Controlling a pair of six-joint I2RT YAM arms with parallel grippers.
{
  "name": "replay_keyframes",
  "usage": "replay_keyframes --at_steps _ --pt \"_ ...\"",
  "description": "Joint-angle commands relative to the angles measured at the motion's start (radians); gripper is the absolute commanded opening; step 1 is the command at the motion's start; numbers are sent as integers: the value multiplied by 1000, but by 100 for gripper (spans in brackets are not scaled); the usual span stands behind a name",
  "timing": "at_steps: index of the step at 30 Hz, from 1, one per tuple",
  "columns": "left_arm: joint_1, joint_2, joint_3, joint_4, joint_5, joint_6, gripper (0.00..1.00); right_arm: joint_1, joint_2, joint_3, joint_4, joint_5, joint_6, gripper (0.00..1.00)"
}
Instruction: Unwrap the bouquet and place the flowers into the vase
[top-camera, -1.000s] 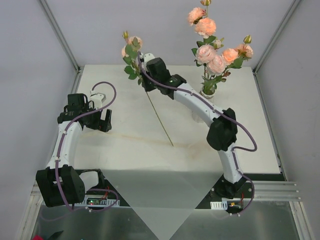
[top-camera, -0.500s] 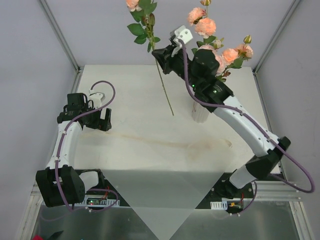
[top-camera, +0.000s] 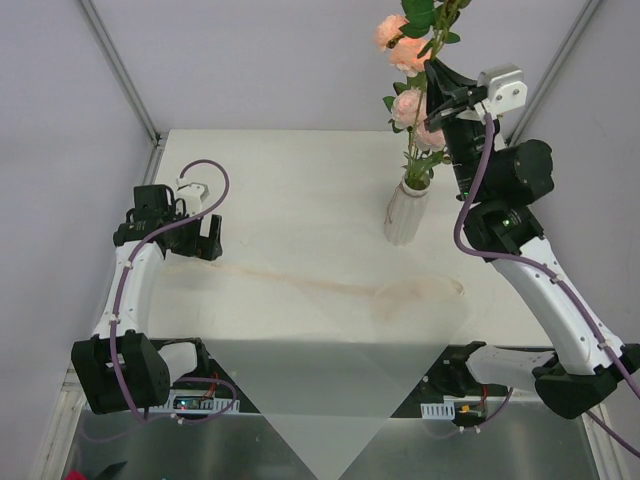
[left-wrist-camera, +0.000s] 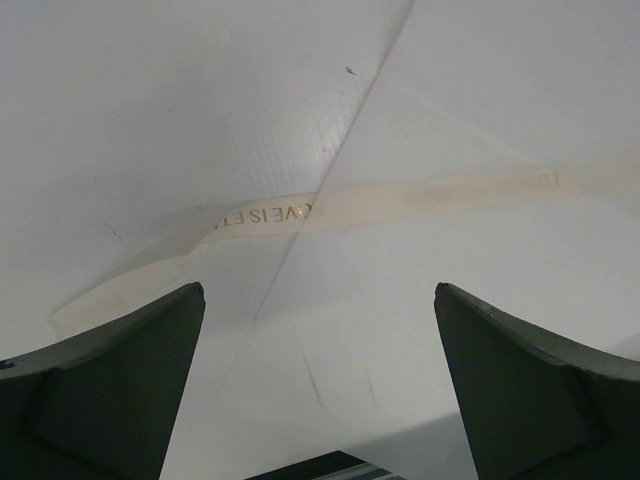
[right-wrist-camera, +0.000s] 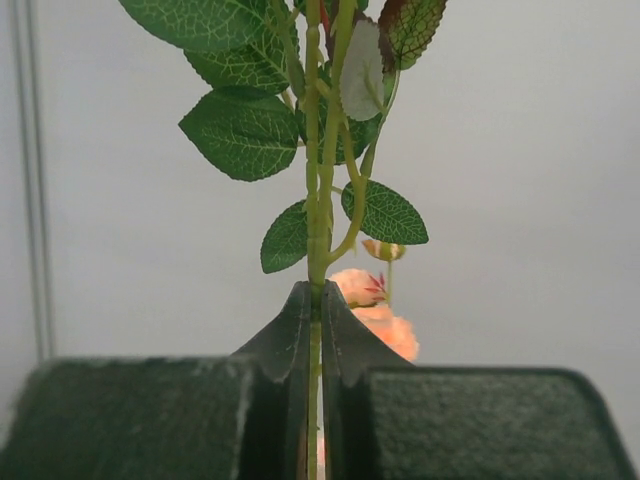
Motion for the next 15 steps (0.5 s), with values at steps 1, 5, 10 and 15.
replay_keyframes --at_steps 1,5,10,15 --pt "11 -4 49 -7 -2 0 99 -41 -64 -32 88 22 6 1" --pt "11 -3 55 -8 -4 2 99 -55 -92 -61 80 18 8 1" --pt "11 -6 52 -10 -2 2 99 -75 -113 -113 94 19 -9 1" --pt "11 -9 50 -16 -7 13 99 -105 -129 -186 154 18 2 1"
